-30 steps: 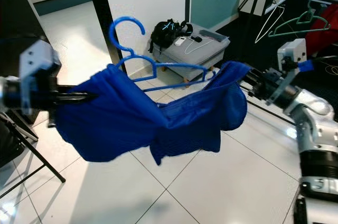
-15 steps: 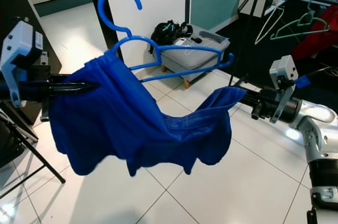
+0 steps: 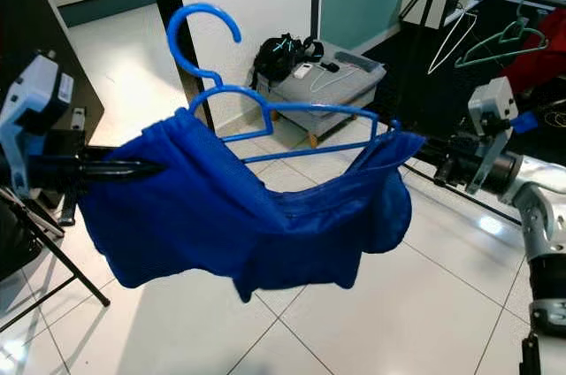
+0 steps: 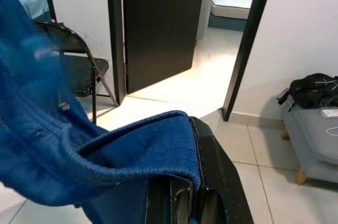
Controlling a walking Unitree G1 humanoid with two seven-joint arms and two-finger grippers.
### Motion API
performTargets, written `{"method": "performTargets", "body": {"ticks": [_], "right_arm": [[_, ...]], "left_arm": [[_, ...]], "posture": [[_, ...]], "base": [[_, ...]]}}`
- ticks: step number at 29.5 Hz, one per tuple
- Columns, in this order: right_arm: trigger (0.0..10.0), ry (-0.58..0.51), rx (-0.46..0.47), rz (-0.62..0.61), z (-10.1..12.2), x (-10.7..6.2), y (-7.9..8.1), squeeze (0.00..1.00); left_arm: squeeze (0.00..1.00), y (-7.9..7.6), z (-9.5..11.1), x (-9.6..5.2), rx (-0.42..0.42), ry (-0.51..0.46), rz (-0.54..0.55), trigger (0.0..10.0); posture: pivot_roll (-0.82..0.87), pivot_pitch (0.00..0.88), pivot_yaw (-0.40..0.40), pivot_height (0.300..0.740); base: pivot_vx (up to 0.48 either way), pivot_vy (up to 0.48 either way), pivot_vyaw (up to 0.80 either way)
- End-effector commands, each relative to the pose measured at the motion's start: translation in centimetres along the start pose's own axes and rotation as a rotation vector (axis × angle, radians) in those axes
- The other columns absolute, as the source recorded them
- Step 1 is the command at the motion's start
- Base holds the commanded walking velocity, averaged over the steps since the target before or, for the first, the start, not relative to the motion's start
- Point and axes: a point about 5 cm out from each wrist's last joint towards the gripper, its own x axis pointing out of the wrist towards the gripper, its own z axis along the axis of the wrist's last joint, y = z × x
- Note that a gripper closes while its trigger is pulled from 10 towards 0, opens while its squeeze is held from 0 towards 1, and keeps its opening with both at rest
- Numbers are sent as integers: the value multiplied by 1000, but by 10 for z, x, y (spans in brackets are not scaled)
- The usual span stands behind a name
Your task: Hang hanger
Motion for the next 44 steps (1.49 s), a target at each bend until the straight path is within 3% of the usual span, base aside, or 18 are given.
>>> {"method": "performTargets", "body": {"ticks": [1, 7, 14, 27, 36, 44], "right_arm": [[0, -9, -27, -17, 7, -4, -4, 0], [0, -18, -40, -8, 11, -1, -5, 0], [0, -28, -40, 73, 15, 6, 4, 0], [0, -29, -47, 100, 18, 7, 8, 0], [0, -36, -83, 98, 27, 11, 5, 0], [0, 24, -148, 90, 32, 18, 2, 0]], "left_arm": [[0, -3, 2, -3, 7, 32, -23, 10000], [0, -5, -1, 0, 8, 42, -23, 10000], [0, 2, -2, 4, 37, 31, 53, 10000], [0, 1, -2, 5, 33, 29, 43, 10000], [0, -2, -14, 7, 52, 115, 33, 10000], [0, 2, -20, 12, 91, 153, 106, 10000]], "posture": [[6, 86, 7, 740], [7, 86, 5, 740], [6, 87, 3, 740], [4, 86, 4, 740], [5, 78, 3, 740], [2, 69, -1, 740]], "base": [[0, 0, 0], [0, 0, 0], [0, 0, 0], [0, 0, 0], [0, 0, 0], [0, 0, 0]]}}
